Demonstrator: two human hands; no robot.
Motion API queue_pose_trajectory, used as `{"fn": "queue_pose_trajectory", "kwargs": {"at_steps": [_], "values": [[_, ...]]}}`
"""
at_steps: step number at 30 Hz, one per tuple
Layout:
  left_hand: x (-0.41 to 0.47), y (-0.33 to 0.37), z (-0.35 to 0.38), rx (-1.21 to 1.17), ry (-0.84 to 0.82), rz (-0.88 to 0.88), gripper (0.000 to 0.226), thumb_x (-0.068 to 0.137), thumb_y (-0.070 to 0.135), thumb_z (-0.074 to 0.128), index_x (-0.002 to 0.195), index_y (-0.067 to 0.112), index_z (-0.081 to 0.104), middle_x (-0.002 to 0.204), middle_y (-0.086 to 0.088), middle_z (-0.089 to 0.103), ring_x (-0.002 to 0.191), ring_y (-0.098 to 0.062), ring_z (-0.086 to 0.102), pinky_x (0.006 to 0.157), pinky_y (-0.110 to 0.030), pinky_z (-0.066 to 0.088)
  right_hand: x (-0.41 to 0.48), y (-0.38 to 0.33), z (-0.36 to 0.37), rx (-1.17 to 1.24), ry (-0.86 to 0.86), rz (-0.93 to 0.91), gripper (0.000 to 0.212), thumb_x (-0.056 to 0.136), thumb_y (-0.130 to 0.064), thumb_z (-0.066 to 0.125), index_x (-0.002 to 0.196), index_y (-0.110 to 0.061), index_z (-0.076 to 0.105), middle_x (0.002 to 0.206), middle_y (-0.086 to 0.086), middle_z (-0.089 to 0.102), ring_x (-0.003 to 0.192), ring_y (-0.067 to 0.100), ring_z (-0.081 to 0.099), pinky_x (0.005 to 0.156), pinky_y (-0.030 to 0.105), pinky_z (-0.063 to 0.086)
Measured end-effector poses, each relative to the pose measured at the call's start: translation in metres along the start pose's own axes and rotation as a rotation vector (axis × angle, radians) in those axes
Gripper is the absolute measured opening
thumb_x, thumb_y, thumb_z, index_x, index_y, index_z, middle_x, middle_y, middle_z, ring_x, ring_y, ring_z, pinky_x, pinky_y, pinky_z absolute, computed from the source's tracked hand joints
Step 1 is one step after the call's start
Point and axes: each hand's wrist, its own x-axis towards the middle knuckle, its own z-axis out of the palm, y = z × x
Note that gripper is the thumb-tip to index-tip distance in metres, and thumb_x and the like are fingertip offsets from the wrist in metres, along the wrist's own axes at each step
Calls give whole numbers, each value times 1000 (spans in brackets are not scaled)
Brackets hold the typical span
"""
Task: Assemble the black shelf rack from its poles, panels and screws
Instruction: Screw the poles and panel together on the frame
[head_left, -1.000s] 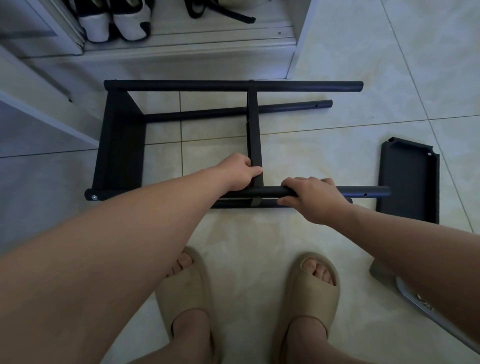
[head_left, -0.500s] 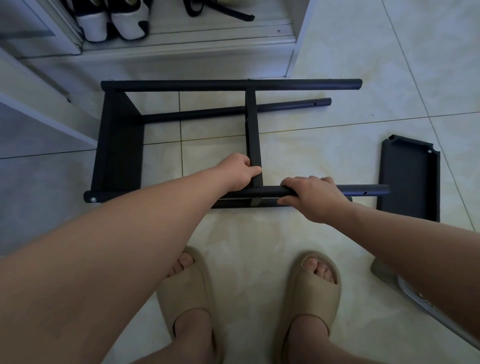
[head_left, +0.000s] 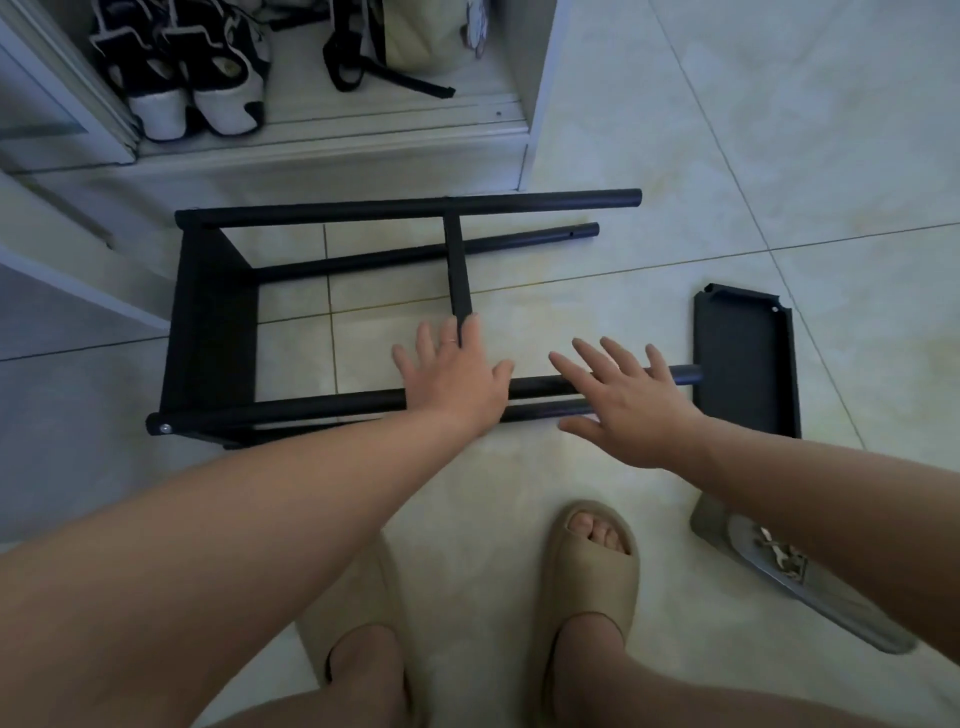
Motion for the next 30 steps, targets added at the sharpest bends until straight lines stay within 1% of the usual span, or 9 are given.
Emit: {"fn": "queue_pose_trajectory", "kwargs": {"at_steps": [3, 8, 11, 14, 17, 20, 22, 25, 30], "values": [[-11, 34, 1, 192, 19, 362, 71, 100, 61, 29, 159, 31, 5, 169, -1, -4, 154, -30, -13, 118, -61, -8, -45, 34, 0, 7, 9, 82, 76, 95, -74, 14, 156, -43, -18, 170, -4, -11, 157, 26, -8, 123, 60, 2], [-35, 106, 16, 357, -34, 699, 73, 99, 66, 24, 159, 33, 1, 168, 1, -12, 153, -29, -19, 118, -59, -10, -122, 80, 18, 87, -30, 268, 74, 99, -70, 23, 158, -44, -14, 170, -7, -11, 157, 22, -7, 124, 57, 3], [-46, 145, 34, 354, -132, 790, 73, 100, 62, 29, 160, 30, 3, 169, 1, -10, 154, -28, -14, 121, -55, -1, -163, 107, 39, 167, -57, 343, 68, 102, -64, 29, 161, -40, 4, 169, -5, 10, 155, 22, 13, 122, 51, 20], [-62, 175, 60, 333, -287, 847, 72, 101, 58, 35, 160, 28, 6, 169, -2, -4, 154, -29, 1, 122, -52, 14, -189, 137, 66, 210, -169, 402, 48, 105, -52, 37, 147, -30, 40, 147, 2, 49, 134, 27, 48, 104, 41, 44], [-79, 192, 88, 219, -490, 784, 71, 101, 54, 42, 159, 29, 9, 167, -5, 17, 147, -31, 30, 114, -48, 33, -197, 161, 98, 294, -280, 472, 34, 104, -44, 41, 127, -26, 58, 127, 7, 64, 115, 31, 61, 92, 40, 52], [-86, 205, 113, -27, -703, 542, 69, 101, 46, 50, 155, 22, 16, 144, -11, 53, 128, -31, 53, 100, -38, 45, -192, 179, 129, 371, -287, 487, 29, 102, -34, 45, 127, -27, 60, 125, 10, 66, 112, 34, 62, 89, 40, 53], [-83, 212, 126, -118, -723, 416, 69, 101, 43, 52, 155, 18, 18, 139, -12, 58, 124, -31, 56, 97, -36, 45, -183, 187, 147, 423, -265, 507, 28, 102, -29, 48, 127, -27, 60, 124, 10, 66, 111, 34, 62, 84, 37, 51], [-76, 218, 142, -141, -705, 337, 64, 102, 37, 52, 156, 19, 22, 140, -11, 57, 125, -30, 55, 97, -35, 44, -169, 194, 173, 451, -267, 516, 29, 101, -25, 50, 127, -25, 60, 122, 12, 66, 108, 35, 64, 78, 34, 48], [-67, 219, 164, -212, -707, 251, 41, 101, 32, 54, 139, 17, 46, 122, -10, 66, 110, -28, 63, 89, -35, 49, -152, 194, 212, 401, -310, 419, 34, 100, -22, 50, 133, -24, 56, 130, 7, 63, 112, 31, 62, 80, 36, 49]]}}
